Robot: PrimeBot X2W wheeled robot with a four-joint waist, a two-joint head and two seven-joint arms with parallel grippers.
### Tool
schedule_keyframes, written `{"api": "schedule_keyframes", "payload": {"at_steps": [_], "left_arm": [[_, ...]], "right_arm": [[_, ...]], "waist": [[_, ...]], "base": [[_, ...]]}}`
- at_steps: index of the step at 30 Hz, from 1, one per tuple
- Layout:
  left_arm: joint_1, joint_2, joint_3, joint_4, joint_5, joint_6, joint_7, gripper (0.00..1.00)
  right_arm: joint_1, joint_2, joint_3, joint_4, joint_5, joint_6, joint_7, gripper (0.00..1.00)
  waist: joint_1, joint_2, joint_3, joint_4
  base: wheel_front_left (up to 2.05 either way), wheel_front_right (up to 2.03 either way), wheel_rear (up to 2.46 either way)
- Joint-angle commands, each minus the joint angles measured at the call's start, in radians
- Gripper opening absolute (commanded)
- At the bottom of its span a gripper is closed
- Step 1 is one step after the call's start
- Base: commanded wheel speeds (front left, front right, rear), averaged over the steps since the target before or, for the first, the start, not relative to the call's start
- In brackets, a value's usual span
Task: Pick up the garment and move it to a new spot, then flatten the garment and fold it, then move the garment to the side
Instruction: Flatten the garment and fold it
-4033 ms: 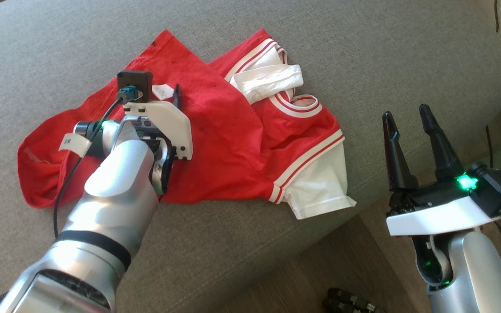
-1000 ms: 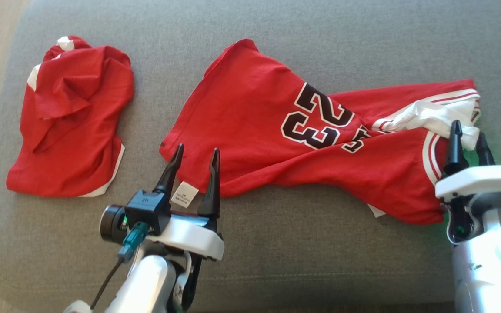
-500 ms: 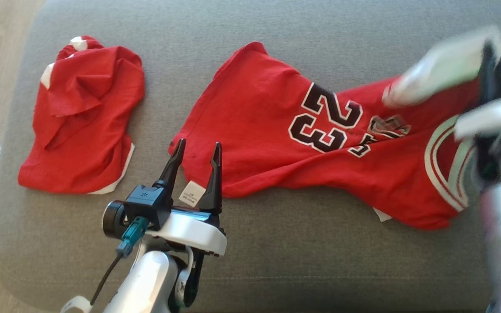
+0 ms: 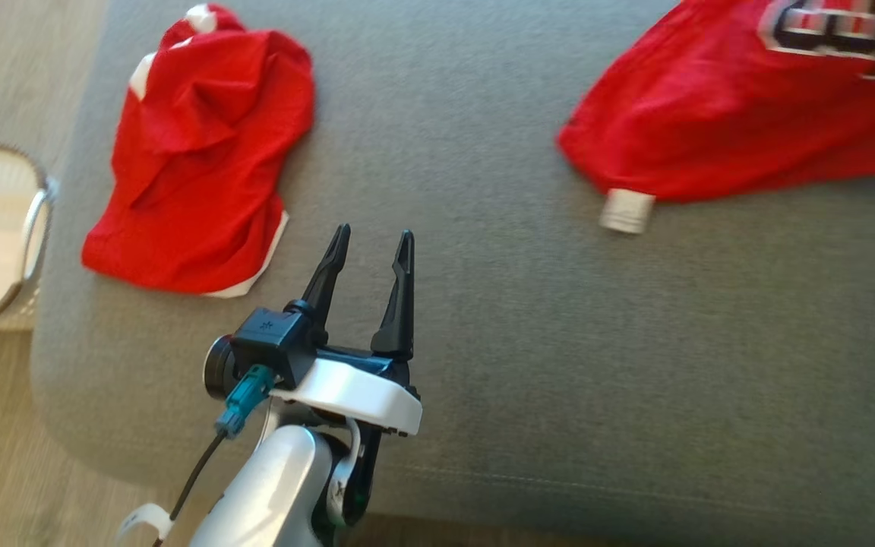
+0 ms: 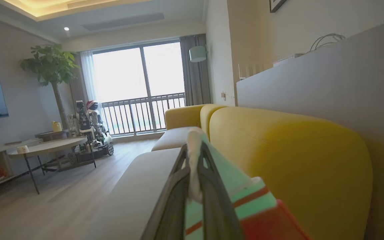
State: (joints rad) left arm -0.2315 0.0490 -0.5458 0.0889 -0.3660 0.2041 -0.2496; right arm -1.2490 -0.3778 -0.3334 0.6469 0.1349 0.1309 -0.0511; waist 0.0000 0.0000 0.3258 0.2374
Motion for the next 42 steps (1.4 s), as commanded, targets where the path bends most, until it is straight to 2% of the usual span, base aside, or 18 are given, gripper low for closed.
{"api": "schedule_keyframes", "payload": {"at_steps": [1, 3, 4, 5, 8, 13, 16, 21, 22, 27, 30, 33, 35, 38, 42], "left_arm": [[-0.029, 0.001, 0.023, -0.038, -0.003, 0.006, -0.012, 1.00], [-0.036, 0.001, 0.015, -0.041, -0.008, 0.008, -0.012, 1.00], [-0.039, 0.001, 0.012, -0.043, -0.010, 0.009, -0.012, 1.00], [-0.042, 0.001, 0.009, -0.043, -0.012, 0.010, -0.012, 1.00], [-0.049, 0.001, 0.007, -0.043, -0.015, 0.014, -0.012, 1.00], [-0.048, 0.001, 0.018, -0.033, -0.006, 0.016, -0.012, 1.00], [-0.048, 0.001, 0.028, -0.028, 0.001, 0.013, -0.012, 1.00], [-0.045, 0.001, 0.045, -0.019, 0.017, 0.006, -0.012, 1.00], [-0.041, 0.001, 0.053, -0.011, 0.023, 0.000, -0.012, 1.00], [-0.029, 0.001, 0.076, 0.003, 0.012, -0.008, -0.012, 1.00], [-0.021, 0.001, 0.090, 0.013, 0.001, -0.008, -0.012, 1.00], [-0.020, 0.001, 0.101, 0.041, 0.002, -0.006, -0.012, 1.00], [-0.027, 0.001, 0.107, 0.068, 0.004, -0.008, -0.012, 1.00], [-0.037, 0.001, 0.125, 0.109, -0.048, -0.017, -0.012, 1.00], [-0.079, 0.001, 0.142, 0.210, -0.030, -0.036, -0.012, 1.00]], "right_arm": [[-0.006, 0.005, 0.010, -0.013, -0.014, 0.000, 0.011, 0.00], [-0.018, -0.011, 0.010, 0.065, -0.067, 0.000, 0.020, 0.00], [-0.020, -0.020, 0.011, 0.098, -0.093, 0.000, 0.016, 0.61], [-0.020, -0.029, 0.009, 0.132, -0.119, 0.000, 0.011, 1.00], [-0.018, -0.041, -0.017, 0.214, -0.180, 0.000, -0.016, 1.00], [-0.011, -0.013, -0.048, 0.306, -0.219, 0.000, -0.077, 1.00], [0.004, 0.025, -0.046, 0.340, -0.207, 0.000, -0.127, 1.00], [0.062, 0.109, 0.027, 0.324, -0.130, 0.000, -0.188, 1.00], [0.113, 0.148, 0.065, 0.290, -0.077, 0.000, -0.198, 1.00], [0.311, 0.229, 0.167, 0.122, 0.073, 0.000, -0.206, 1.00], [0.473, 0.264, 0.202, -0.020, 0.136, 0.000, -0.207, 1.00], [0.644, 0.300, 0.190, -0.174, 0.174, 0.000, -0.206, 1.00], [0.748, 0.317, 0.194, -0.273, 0.193, 0.000, -0.202, 1.00], [0.866, 0.326, 0.217, -0.394, 0.244, 0.000, -0.184, 1.00], [0.950, 0.327, 0.262, -0.503, 0.313, 0.000, -0.166, 1.00]], "waist": [[0.0000, 0.0000, 0.025, 0.026], [0.0000, 0.0000, 0.039, 0.042], [0.0000, 0.0000, 0.045, 0.048], [0.0000, 0.0000, 0.050, 0.054], [0.0000, 0.0000, 0.055, 0.061], [0.0000, 0.0000, 0.034, 0.032], [0.0000, 0.0000, -0.001, -0.003], [0.0000, 0.0000, -0.063, -0.087], [0.0000, 0.0000, -0.092, -0.129], [0.0000, 0.0000, -0.149, -0.227], [0.0000, 0.0000, -0.168, -0.283], [0.0000, 0.0000, -0.169, -0.333], [0.0000, 0.0000, -0.160, -0.364], [0.0000, 0.0000, -0.144, -0.411], [0.0000, 0.0000, -0.118, -0.463]], "base": [[0.00, 0.00, 0.00], [0.00, 0.00, 0.00], [0.00, 0.00, 0.00], [0.00, 0.00, 0.00], [0.00, 0.00, 0.00], [0.00, 0.00, 0.00], [0.00, 0.00, 0.00], [0.00, 0.00, 0.00], [0.00, 0.00, 0.00], [0.00, 0.00, 0.00], [0.00, 0.00, 0.00], [0.00, 0.00, 0.00], [0.00, 0.00, 0.00], [0.00, 0.00, 0.00], [0.00, 0.00, 0.00]]}}
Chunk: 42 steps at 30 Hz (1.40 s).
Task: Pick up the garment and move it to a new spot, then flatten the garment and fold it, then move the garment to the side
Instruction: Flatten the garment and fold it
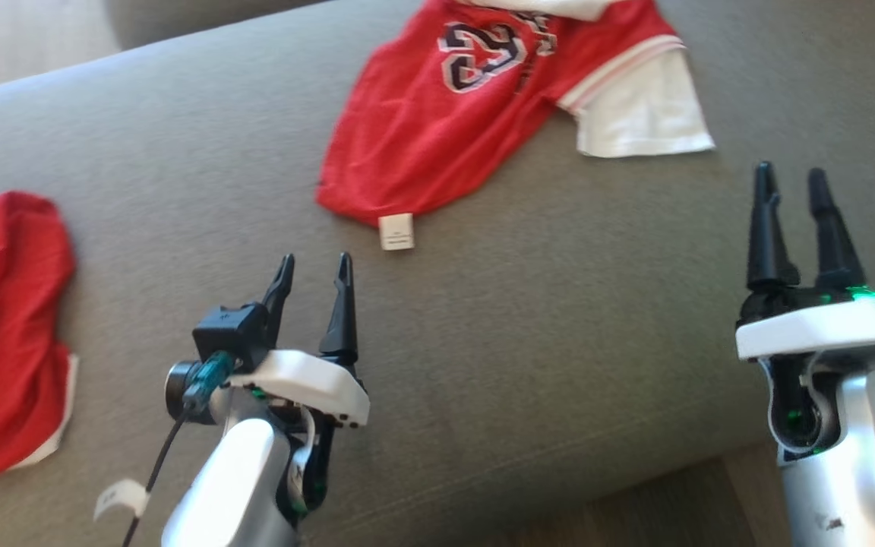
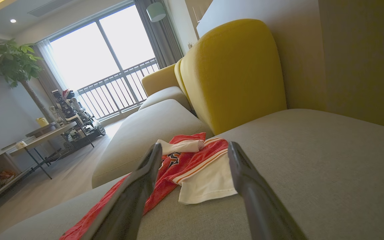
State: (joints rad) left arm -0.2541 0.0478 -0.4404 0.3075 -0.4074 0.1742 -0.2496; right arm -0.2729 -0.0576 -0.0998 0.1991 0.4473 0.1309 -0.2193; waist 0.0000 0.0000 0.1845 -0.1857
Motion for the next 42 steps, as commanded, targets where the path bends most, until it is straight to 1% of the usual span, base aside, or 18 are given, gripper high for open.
{"api": "schedule_keyframes", "payload": {"at_steps": [1, 2, 3, 6, 8, 16, 22, 25, 28, 37, 39, 40, 41, 42], "left_arm": [[-0.071, 0.003, 0.041, 0.035, 0.021, -0.005, -0.012, 1.00], [-0.089, 0.005, 0.046, 0.083, 0.027, -0.005, -0.012, 1.00], [-0.089, 0.005, 0.046, 0.083, 0.027, -0.005, -0.012, 1.00], [-0.157, 0.021, 0.065, 0.223, 0.037, 0.000, -0.012, 1.00], [-0.203, 0.030, 0.075, 0.292, 0.041, -0.001, -0.012, 1.00], [-0.343, 0.051, 0.100, 0.491, 0.056, -0.003, -0.012, 1.00], [-0.402, 0.069, 0.125, 0.518, 0.089, 0.028, -0.012, 1.00], [-0.409, 0.069, 0.130, 0.518, 0.106, 0.033, -0.012, 1.00], [-0.414, 0.067, 0.131, 0.529, 0.117, 0.027, -0.012, 1.00], [-0.434, 0.047, 0.126, 0.580, 0.125, -0.012, -0.012, 1.00], [-0.434, 0.043, 0.129, 0.586, 0.122, -0.022, -0.012, 0.94], [-0.435, 0.041, 0.131, 0.589, 0.122, -0.026, -0.012, 0.86], [-0.435, 0.040, 0.132, 0.591, 0.122, -0.030, -0.012, 0.71], [-0.435, 0.040, 0.134, 0.593, 0.123, -0.033, -0.012, 0.43]], "right_arm": [[-0.016, 0.007, 0.024, -0.079, 0.008, 0.000, 0.003, 1.00], [-0.009, 0.007, 0.020, -0.102, 0.015, 0.000, 0.005, 1.00], [-0.009, 0.007, 0.020, -0.102, 0.015, 0.000, 0.005, 1.00], [0.003, 0.007, 0.018, -0.158, 0.021, 0.000, 0.011, 1.00], [0.009, 0.007, 0.020, -0.180, 0.020, 0.000, 0.014, 1.00], [0.029, 0.007, 0.033, -0.196, 0.048, 0.000, -0.003, 1.00], [0.024, 0.007, 0.025, -0.193, 0.057, 0.000, -0.017, 1.00], [0.023, 0.007, 0.026, -0.186, 0.059, 0.000, -0.021, 1.00], [0.021, 0.007, 0.035, -0.178, 0.061, 0.000, -0.025, 1.00], [0.007, 0.007, 0.032, -0.162, 0.052, 0.000, -0.032, 1.00], [0.004, 0.007, 0.030, -0.160, 0.051, 0.000, -0.032, 1.00], [0.003, 0.007, 0.031, -0.160, 0.050, 0.000, -0.033, 1.00], [0.001, 0.007, 0.033, -0.160, 0.050, 0.000, -0.033, 1.00], [0.000, 0.007, 0.034, -0.160, 0.049, 0.000, -0.033, 1.00]], "waist": [[0.0000, 0.0000, 0.030, -0.052], [0.0000, 0.0000, 0.036, -0.064], [0.0000, 0.0000, 0.036, -0.064], [0.0000, 0.0000, 0.053, -0.104], [0.0000, 0.0000, 0.066, -0.127], [0.0000, 0.0000, 0.108, -0.183], [0.0000, 0.0000, 0.128, -0.194], [0.0000, 0.0000, 0.131, -0.191], [0.0000, 0.0000, 0.133, -0.188], [0.0000, 0.0000, 0.134, -0.174], [0.0000, 0.0000, 0.135, -0.172], [0.0000, 0.0000, 0.135, -0.171], [0.0000, 0.0000, 0.135, -0.171], [0.0000, 0.0000, 0.135, -0.171]], "base": [[0.00, 0.00, 0.00], [0.00, 0.00, 0.00], [0.00, 0.00, 0.00], [0.00, 0.00, 0.00], [0.00, 0.00, 0.00], [0.00, 0.00, 0.00], [0.00, 0.00, 0.00], [0.00, 0.00, 0.00], [0.00, 0.00, 0.00], [0.00, 0.00, 0.00], [0.00, 0.00, 0.00], [0.00, 0.00, 0.00], [0.00, 0.00, 0.00], [0.00, 0.00, 0.00]]}}
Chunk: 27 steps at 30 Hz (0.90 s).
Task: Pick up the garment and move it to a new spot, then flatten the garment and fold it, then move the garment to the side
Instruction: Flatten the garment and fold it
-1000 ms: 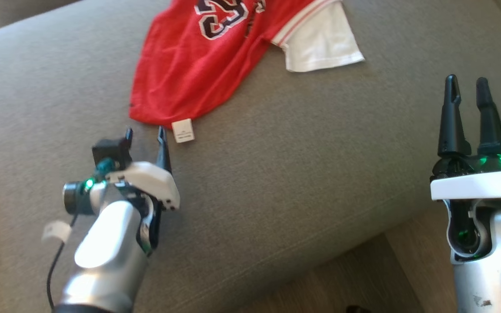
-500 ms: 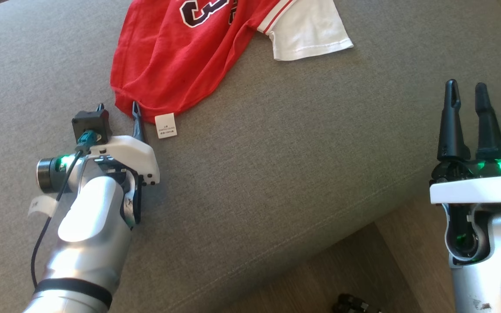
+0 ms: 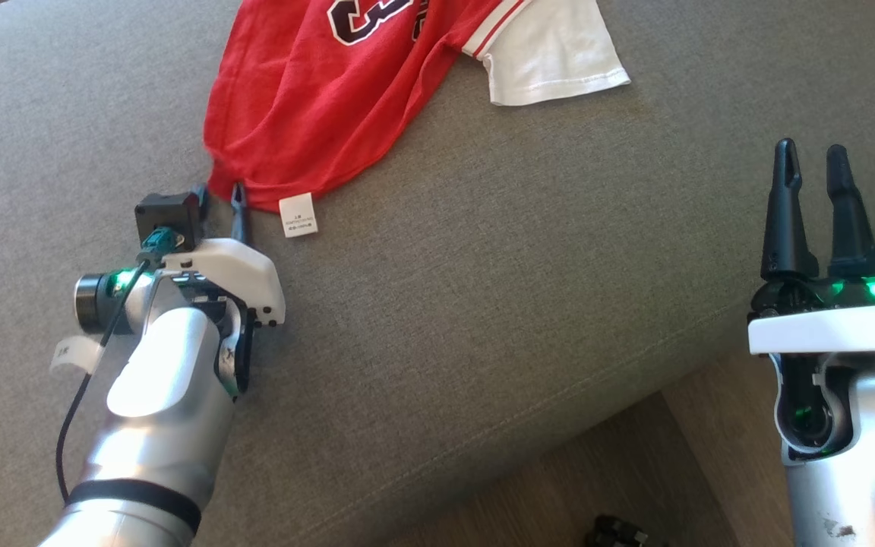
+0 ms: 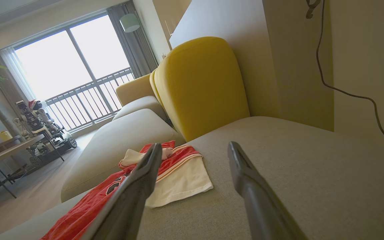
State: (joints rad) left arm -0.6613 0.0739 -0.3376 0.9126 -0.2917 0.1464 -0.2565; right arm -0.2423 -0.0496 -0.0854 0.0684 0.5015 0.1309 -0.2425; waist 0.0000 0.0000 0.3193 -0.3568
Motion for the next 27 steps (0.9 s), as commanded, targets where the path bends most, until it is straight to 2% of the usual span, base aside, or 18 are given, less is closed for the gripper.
{"api": "schedule_keyframes", "payload": {"at_steps": [1, 2, 7, 14, 22, 27], "left_arm": [[-0.029, 0.013, 0.033, -0.015, 0.009, -0.007, -0.005, 0.21], [-0.031, 0.013, 0.036, -0.025, 0.013, -0.008, -0.005, 0.00], [-0.019, 0.011, 0.050, -0.078, 0.028, -0.006, -0.005, 0.00], [0.077, 0.006, 0.124, -0.316, 0.057, 0.027, -0.005, 0.00], [0.219, -0.017, 0.154, -0.561, 0.065, 0.013, -0.005, 0.00], [0.277, -0.022, 0.155, -0.641, 0.064, 0.014, -0.005, 0.00]], "right_arm": [[-0.032, -0.001, 0.020, -0.030, -0.005, 0.000, -0.010, 1.00], [-0.033, -0.001, 0.020, -0.030, -0.005, 0.000, -0.011, 1.00], [-0.039, -0.001, 0.016, -0.015, -0.005, 0.000, -0.012, 1.00], [-0.066, -0.001, 0.010, 0.075, -0.015, 0.000, -0.006, 1.00], [-0.139, -0.001, -0.053, 0.300, -0.017, 0.000, -0.006, 1.00], [-0.210, -0.001, -0.088, 0.463, -0.001, 0.000, -0.004, 1.00]], "waist": [[0.0000, 0.0000, 0.001, 0.000], [0.0000, 0.0000, 0.001, 0.001], [0.0000, 0.0000, -0.004, 0.013], [0.0000, 0.0000, -0.039, 0.089], [0.0000, 0.0000, -0.060, 0.215], [0.0000, 0.0000, -0.051, 0.283]], "base": [[0.00, 0.00, 0.00], [0.00, 0.00, 0.00], [0.00, 0.00, 0.00], [0.00, 0.00, 0.00], [0.00, 0.00, 0.00], [0.00, 0.00, 0.00]]}}
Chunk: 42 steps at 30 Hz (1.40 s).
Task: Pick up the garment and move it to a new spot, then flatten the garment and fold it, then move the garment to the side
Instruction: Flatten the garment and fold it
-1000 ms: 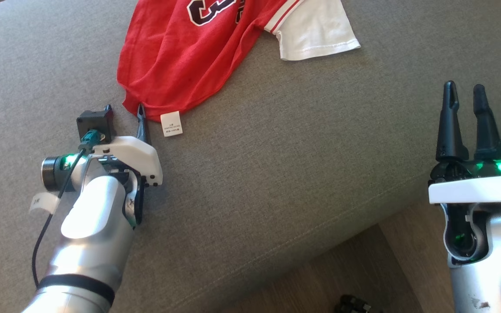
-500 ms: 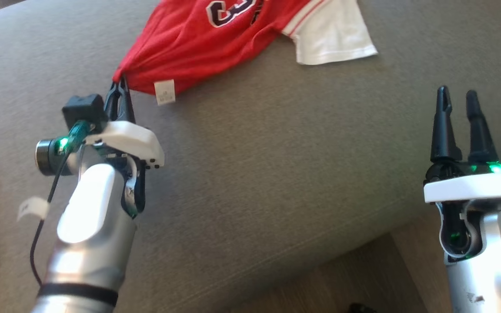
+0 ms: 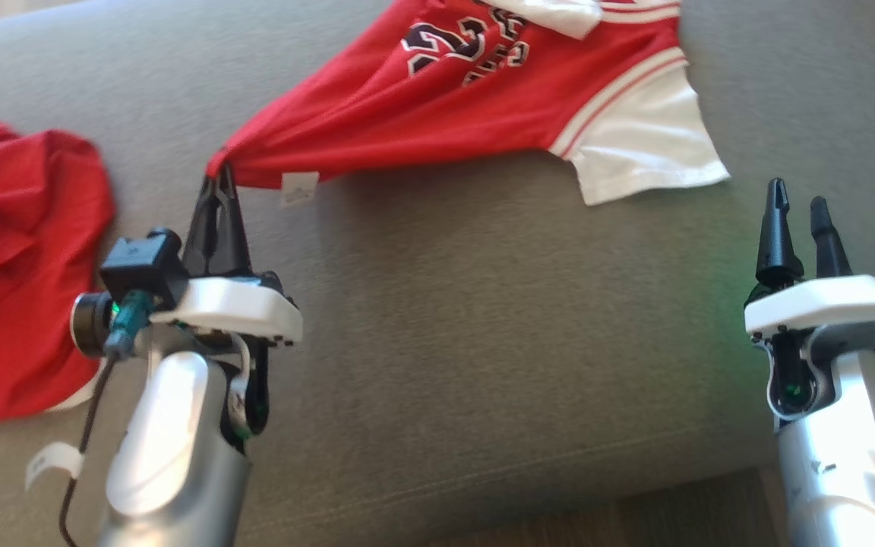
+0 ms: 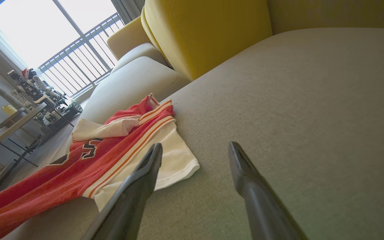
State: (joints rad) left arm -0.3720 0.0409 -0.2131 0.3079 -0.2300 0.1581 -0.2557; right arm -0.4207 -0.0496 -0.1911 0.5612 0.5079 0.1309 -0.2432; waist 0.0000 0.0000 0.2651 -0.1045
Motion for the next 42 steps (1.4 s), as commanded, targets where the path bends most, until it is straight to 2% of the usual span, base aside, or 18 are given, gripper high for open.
{"api": "schedule_keyframes", "payload": {"at_steps": [1, 5, 13, 22, 28, 29, 30, 37, 42], "left_arm": [[-0.004, 0.010, 0.022, -0.046, -0.002, 0.001, -0.006, 0.00], [0.023, 0.010, -0.036, -0.079, -0.036, 0.009, -0.006, 0.00], [0.017, 0.009, -0.085, -0.108, -0.052, 0.025, -0.006, 0.00], [0.012, 0.009, -0.096, -0.113, -0.048, 0.023, -0.006, 0.00], [0.008, 0.009, -0.094, -0.101, -0.041, 0.022, -0.006, 0.00], [0.007, 0.009, -0.092, -0.098, -0.040, 0.022, -0.006, 0.00], [0.006, 0.009, -0.089, -0.095, -0.040, 0.022, -0.006, 0.00], [0.017, 0.009, -0.075, -0.091, -0.050, 0.018, -0.006, 0.00], [0.024, 0.009, -0.054, -0.117, -0.075, 0.011, -0.006, 0.00]], "right_arm": [[-0.046, -0.001, 0.009, -0.006, -0.024, 0.000, -0.004, 1.00], [-0.122, -0.001, -0.056, 0.114, -0.102, 0.000, -0.008, 1.00], [-0.216, -0.001, -0.142, 0.320, -0.197, 0.000, -0.010, 1.00], [-0.269, -0.001, -0.185, 0.410, -0.210, 0.000, -0.016, 1.00], [-0.288, -0.001, -0.129, 0.443, -0.209, 0.000, -0.018, 1.00], [-0.292, -0.001, -0.120, 0.447, -0.200, 0.000, -0.018, 0.33], [-0.296, -0.001, -0.110, 0.450, -0.189, 0.000, -0.018, 0.00], [-0.288, -0.013, -0.038, 0.430, -0.125, 0.000, -0.018, 0.00], [-0.260, -0.043, 0.021, 0.283, -0.153, 0.000, -0.018, 0.00]], "waist": [[0.0000, 0.0000, 0.005, 0.043], [0.0000, 0.0000, 0.015, 0.093], [0.0000, 0.0000, 0.033, 0.131], [0.0000, 0.0000, 0.043, 0.128], [0.0000, 0.0000, 0.042, 0.118], [0.0000, 0.0000, 0.040, 0.117], [0.0000, 0.0000, 0.037, 0.115], [0.0000, 0.0000, -0.001, 0.099], [0.0000, 0.0000, -0.047, 0.082]], "base": [[0.00, 0.00, 0.00], [0.00, 0.00, 0.00], [0.00, 0.00, 0.00], [0.00, 0.00, 0.00], [0.00, 0.00, 0.00], [0.00, 0.00, 0.00], [0.00, 0.00, 0.00], [0.00, 0.00, 0.00], [0.00, 0.00, 0.00]]}}
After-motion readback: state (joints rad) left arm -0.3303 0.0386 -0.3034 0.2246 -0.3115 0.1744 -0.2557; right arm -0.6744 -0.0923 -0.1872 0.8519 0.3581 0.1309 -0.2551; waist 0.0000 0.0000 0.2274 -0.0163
